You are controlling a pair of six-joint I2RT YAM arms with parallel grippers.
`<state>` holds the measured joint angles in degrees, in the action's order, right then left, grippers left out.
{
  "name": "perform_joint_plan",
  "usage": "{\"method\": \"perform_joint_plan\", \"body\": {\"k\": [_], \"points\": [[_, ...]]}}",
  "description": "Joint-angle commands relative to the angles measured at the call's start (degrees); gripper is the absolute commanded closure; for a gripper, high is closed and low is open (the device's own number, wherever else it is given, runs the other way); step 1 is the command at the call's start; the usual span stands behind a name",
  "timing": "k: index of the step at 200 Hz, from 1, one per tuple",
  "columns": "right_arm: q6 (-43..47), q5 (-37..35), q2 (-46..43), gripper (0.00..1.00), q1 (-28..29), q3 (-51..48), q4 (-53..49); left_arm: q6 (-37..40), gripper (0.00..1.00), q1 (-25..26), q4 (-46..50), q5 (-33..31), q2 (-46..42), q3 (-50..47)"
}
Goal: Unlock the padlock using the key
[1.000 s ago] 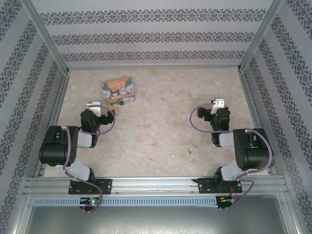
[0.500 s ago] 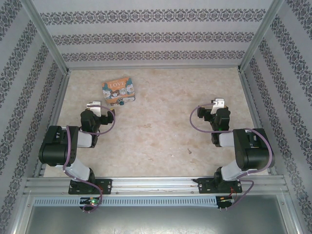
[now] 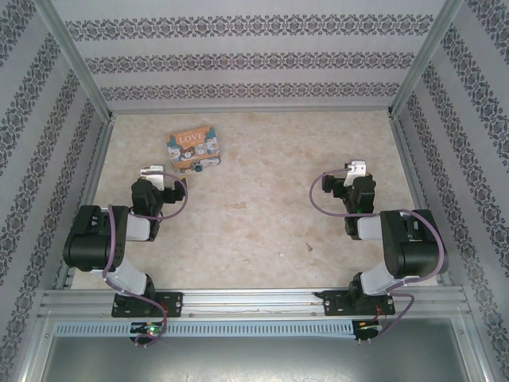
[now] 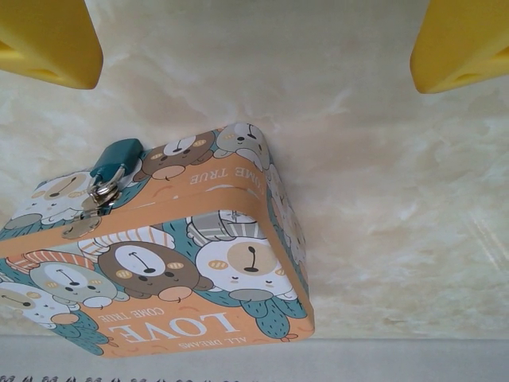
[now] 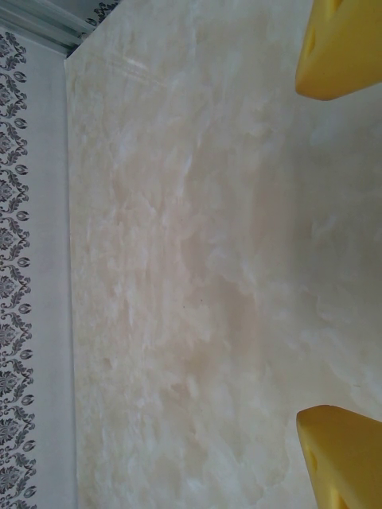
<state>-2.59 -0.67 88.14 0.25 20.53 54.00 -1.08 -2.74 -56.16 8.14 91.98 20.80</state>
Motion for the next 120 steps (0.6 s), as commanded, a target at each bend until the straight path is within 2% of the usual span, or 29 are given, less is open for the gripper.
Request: {"method": "perform_joint_plan", "body": {"k": [1, 26, 52, 82, 108, 120], "points": [[0.05, -1.40, -0.81, 0.02, 0.19, 0.12, 1.43, -0.81, 0.01, -0.10, -5.09, -1.66, -0.34, -1.81], [-0.09, -2.04, -2.36, 0.02, 0.19, -3.13, 5.00, -0.94, 0.01, -0.07, -10.68, -2.32, -0.93, -4.84], [-0.48, -3.68, -7.34, 0.02, 0.28, -4.38, 3.09, -1.29, 0.01, -0.13, -7.42, -3.93, -6.58, -5.94], [-2.71, -4.09, -16.08, 0.02, 0.36, -4.34, -6.68, -2.30, 0.01, -0.07, 4.48, -5.98, -17.72, -4.59], [-6.78, -2.12, -23.97, 0.02, 0.62, -2.04, -19.69, -6.97, 0.01, -0.16, 19.56, -8.03, -26.90, 0.21], [-7.17, -1.33, -27.54, 0.02, 1.27, -1.16, -26.06, -11.62, 0.01, -0.23, 27.10, -10.11, -29.37, 3.49]]}}
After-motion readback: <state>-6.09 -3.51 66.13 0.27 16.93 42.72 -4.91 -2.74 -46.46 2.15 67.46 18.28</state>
